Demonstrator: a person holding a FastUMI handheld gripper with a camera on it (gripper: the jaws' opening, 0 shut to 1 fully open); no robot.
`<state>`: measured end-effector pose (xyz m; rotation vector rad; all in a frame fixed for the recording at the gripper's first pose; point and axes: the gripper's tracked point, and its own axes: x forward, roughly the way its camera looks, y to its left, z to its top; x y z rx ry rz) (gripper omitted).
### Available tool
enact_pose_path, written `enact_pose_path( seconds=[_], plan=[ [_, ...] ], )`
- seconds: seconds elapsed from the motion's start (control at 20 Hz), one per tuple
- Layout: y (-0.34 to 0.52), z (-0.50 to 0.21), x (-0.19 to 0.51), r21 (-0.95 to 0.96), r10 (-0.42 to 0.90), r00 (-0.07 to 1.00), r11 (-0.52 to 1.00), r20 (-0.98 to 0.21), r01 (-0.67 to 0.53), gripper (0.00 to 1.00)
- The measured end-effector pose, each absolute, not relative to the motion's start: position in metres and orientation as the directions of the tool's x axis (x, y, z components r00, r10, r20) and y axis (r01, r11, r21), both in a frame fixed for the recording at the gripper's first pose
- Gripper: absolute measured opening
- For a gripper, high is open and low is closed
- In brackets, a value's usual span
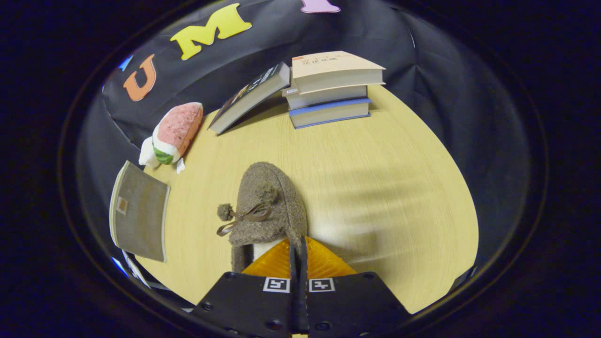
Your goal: Open the storage box then place both shoes into the box .Put the left shoe in first, then the right shoe, with the right side of both shoes facing outward in a uniform manner.
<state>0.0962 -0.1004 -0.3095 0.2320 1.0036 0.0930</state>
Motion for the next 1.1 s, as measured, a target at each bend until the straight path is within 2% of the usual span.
enact_pose_path(
  seconds=[0.2,0.55,0.7,1.1],
  plan=[
    [-0.085,-0.282,0.086,0.273,0.186,0.560,0.959,-0.808,0.075,0.00],
    [-0.034,-0.211,0.074,0.259,0.146,0.635,0.962,-0.758,0.088,0.00],
    [0.004,-0.181,0.069,0.242,0.132,0.671,0.968,-0.729,0.072,0.00],
    [0.137,-0.123,0.051,0.297,0.214,0.698,0.955,-0.683,-0.003,0.00]
  ],
)
